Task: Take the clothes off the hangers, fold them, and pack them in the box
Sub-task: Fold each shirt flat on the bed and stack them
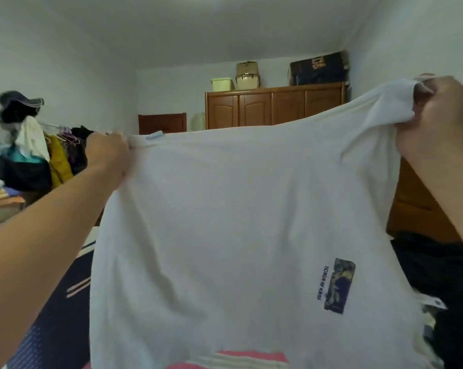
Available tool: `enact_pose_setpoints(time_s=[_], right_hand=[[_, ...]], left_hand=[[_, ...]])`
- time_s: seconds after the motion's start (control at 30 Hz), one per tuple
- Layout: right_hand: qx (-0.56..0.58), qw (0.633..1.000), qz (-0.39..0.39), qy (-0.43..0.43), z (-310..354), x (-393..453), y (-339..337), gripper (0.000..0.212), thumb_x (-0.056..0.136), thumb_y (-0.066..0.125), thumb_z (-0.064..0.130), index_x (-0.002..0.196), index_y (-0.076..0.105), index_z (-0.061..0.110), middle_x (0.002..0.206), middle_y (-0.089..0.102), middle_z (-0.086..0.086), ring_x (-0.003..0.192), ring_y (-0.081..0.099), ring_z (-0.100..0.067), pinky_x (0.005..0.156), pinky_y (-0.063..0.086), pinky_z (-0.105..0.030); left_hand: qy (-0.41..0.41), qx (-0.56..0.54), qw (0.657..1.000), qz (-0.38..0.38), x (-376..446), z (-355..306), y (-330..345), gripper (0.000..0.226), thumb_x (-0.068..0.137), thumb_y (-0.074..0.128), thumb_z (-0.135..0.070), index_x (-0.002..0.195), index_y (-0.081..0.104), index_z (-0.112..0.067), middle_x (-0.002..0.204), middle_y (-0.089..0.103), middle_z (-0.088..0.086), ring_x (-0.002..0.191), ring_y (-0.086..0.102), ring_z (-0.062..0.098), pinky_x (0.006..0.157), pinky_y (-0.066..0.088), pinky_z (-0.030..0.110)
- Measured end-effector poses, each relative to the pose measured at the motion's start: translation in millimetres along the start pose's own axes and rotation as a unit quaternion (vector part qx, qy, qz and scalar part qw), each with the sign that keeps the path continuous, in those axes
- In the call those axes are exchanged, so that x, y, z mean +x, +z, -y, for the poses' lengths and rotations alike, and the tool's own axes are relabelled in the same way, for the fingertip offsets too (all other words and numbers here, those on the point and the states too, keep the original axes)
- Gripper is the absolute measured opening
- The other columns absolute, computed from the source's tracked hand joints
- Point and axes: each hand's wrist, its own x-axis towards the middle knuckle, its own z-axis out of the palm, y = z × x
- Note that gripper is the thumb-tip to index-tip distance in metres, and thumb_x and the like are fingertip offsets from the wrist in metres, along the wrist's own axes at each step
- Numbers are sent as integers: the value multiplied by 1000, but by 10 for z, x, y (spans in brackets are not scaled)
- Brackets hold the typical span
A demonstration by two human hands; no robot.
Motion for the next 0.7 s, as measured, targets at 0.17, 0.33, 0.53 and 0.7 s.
enact_pose_setpoints(time_s=[0.17, 0.33, 0.53, 0.7], right_hand=[[-229, 972, -51, -5, -711, 548, -169, 10, 89, 53, 18, 81, 52, 23, 82, 55, 6, 68, 58, -4, 73, 55, -17], [-384, 905, -85, 159, -2318, 728, -1069, 28, 94, 48, 15, 117, 65, 14, 106, 69, -6, 85, 70, -19, 65, 58, -31], [-489, 798, 127, 329, -3689, -39, -2044, 79, 93, 67, 17, 158, 22, 26, 151, 42, -2, 126, 49, -23, 81, 46, -33], [-677, 589, 253, 362, -3796, -1330, -3043, 55, 100, 59, 18, 151, 38, 18, 155, 35, -4, 142, 35, -24, 110, 31, -35]], left_hand=[[-142, 21, 985, 99, 201, 742, 513, 25, 97, 52, -13, 117, 65, -6, 117, 62, 18, 100, 61, 30, 79, 45, 33], [-184, 92, 968, 141, 76, 2138, 1017, 22, 95, 61, -22, 112, 60, -8, 109, 62, 17, 84, 60, 28, 79, 49, 34], [-164, 360, 830, 394, -312, 4147, 1367, 89, 86, 70, -53, 159, 20, -43, 165, 26, 12, 147, 32, 38, 117, 33, 53], [-154, 474, 770, 398, -1524, 5081, 578, 74, 101, 50, -49, 162, 16, -21, 166, 19, 19, 154, 12, 38, 123, 18, 50]])
